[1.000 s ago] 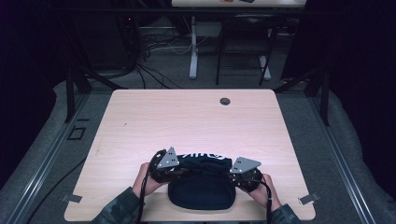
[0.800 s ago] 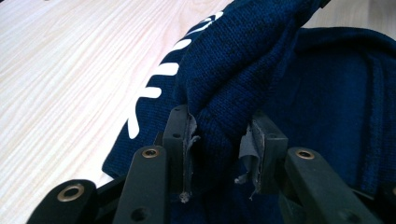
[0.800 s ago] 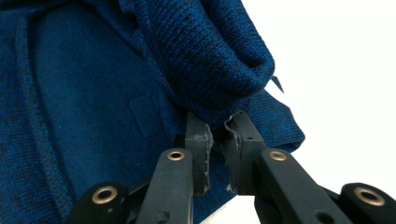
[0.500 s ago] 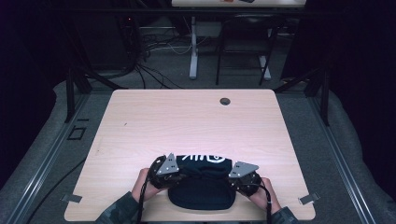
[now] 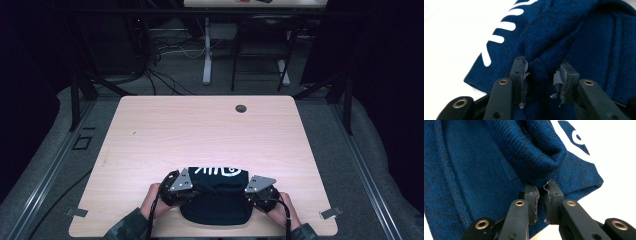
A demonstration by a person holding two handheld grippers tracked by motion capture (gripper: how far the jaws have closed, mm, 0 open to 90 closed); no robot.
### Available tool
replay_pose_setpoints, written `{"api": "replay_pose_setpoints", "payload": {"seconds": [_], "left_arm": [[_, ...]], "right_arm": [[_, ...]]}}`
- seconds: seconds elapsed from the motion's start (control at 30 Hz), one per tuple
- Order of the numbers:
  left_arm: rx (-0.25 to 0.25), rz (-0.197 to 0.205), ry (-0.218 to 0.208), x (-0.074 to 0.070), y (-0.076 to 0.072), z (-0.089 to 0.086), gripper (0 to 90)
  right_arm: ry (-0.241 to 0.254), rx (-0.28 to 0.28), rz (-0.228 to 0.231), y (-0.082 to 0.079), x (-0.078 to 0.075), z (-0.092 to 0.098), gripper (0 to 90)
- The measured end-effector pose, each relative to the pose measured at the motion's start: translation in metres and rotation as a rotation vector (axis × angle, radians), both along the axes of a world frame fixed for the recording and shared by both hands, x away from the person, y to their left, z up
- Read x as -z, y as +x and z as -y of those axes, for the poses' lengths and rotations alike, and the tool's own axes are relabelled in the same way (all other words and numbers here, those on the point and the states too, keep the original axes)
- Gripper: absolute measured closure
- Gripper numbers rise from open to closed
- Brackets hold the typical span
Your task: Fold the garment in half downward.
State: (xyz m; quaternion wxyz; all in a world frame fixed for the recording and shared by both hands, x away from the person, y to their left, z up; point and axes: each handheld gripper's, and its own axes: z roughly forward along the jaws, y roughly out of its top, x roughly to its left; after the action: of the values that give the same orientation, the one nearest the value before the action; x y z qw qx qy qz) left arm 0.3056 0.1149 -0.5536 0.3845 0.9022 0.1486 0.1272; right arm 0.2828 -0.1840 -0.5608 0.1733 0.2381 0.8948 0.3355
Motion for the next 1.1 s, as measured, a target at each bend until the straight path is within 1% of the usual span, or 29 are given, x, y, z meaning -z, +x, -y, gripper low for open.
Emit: {"api": "replay_pose_setpoints", "payload": {"seconds": [0.1,0.17,0.23,0.27,0.3,0.33,0.37,0.4,0.43,0.53,0.57,0.6,0.63,0.67,0.73,0.77,0.8,0.87,0.9,0.93,0.97,1.0,1.03,1.1], "left_arm": [[-0.003,-0.022,0.003,0.0,-0.001,0.0,61.1],[-0.006,-0.033,0.0,-0.002,-0.002,-0.001,57.7],[-0.009,-0.037,0.002,-0.003,-0.003,-0.003,55.8],[-0.015,-0.046,0.004,-0.003,-0.003,-0.004,50.8],[-0.021,-0.052,0.0,-0.004,-0.003,-0.004,49.1],[-0.025,-0.064,-0.005,-0.005,-0.004,-0.006,46.9],[-0.032,-0.083,-0.011,-0.007,-0.004,-0.007,46.9],[-0.036,-0.108,-0.032,-0.01,-0.005,-0.01,45.0],[-0.035,-0.118,-0.054,-0.014,-0.006,-0.012,44.0],[-0.036,-0.105,-0.09,-0.028,-0.011,-0.019,43.0],[-0.036,-0.097,-0.122,-0.037,-0.013,-0.024,43.0],[-0.036,-0.097,-0.122,-0.037,-0.013,-0.024,42.9],[-0.042,-0.085,-0.128,-0.041,-0.014,-0.026,42.9],[-0.054,-0.064,-0.13,-0.045,-0.014,-0.027,42.6],[-0.111,0.007,-0.103,-0.052,-0.013,-0.026,42.3],[-0.134,0.022,-0.104,-0.053,-0.011,-0.024,42.3],[-0.142,0.024,-0.109,-0.053,-0.009,-0.023,42.1],[-0.158,0.006,-0.115,-0.049,-0.001,-0.018,41.9],[-0.165,-0.012,-0.121,-0.045,0.003,-0.015,41.7],[-0.163,-0.082,-0.147,-0.037,0.011,-0.012,41.6],[-0.163,-0.082,-0.147,-0.037,0.011,-0.012,41.6],[-0.165,-0.113,-0.166,-0.033,0.015,-0.011,41.6],[-0.171,-0.142,-0.173,-0.03,0.017,-0.01,41.7],[-0.169,-0.168,-0.167,-0.026,0.019,-0.008,41.6]], "right_arm": [[-0.005,-0.002,-0.007,0.0,0.0,0.0,81.1],[-0.017,-0.003,-0.004,-0.001,0.0,0.0,80.3],[-0.014,0.001,-0.007,-0.001,-0.001,0.001,79.6],[-0.017,0.001,-0.004,-0.002,0.0,0.001,79.2],[-0.021,0.001,-0.006,-0.002,0.0,0.001,79.0],[-0.026,-0.002,-0.01,-0.002,0.0,0.001,78.9],[-0.026,-0.002,-0.01,-0.002,0.0,0.001,78.9],[-0.02,0.002,-0.006,-0.003,0.001,0.001,78.9],[-0.022,0.007,-0.011,-0.003,0.002,0.001,78.7],[-0.025,0.004,-0.016,-0.002,0.002,0.002,78.7],[-0.026,0.002,-0.017,-0.002,0.002,0.002,78.6],[-0.026,0.002,-0.017,-0.002,0.002,0.002,78.6],[-0.025,0.003,-0.017,-0.002,0.002,0.002,78.6],[-0.027,0.003,-0.018,-0.002,0.002,0.002,78.6],[-0.025,0.006,-0.017,-0.002,0.002,0.001,78.6],[-0.026,0.005,-0.017,-0.002,0.002,0.001,78.6],[-0.032,0.005,-0.019,-0.002,0.002,0.001,78.6],[-0.033,0.004,-0.021,-0.002,0.002,0.001,78.6],[-0.032,0.005,-0.022,-0.002,0.002,0.001,78.5],[-0.033,0.006,-0.022,-0.002,0.002,0.001,78.5],[-0.034,0.005,-0.023,-0.002,0.003,0.001,78.5],[-0.034,0.005,-0.023,-0.002,0.003,0.001,78.5],[-0.034,0.006,-0.023,-0.002,0.003,0.001,78.5],[-0.038,0.002,-0.02,-0.001,0.003,0.002,78.4]]}}
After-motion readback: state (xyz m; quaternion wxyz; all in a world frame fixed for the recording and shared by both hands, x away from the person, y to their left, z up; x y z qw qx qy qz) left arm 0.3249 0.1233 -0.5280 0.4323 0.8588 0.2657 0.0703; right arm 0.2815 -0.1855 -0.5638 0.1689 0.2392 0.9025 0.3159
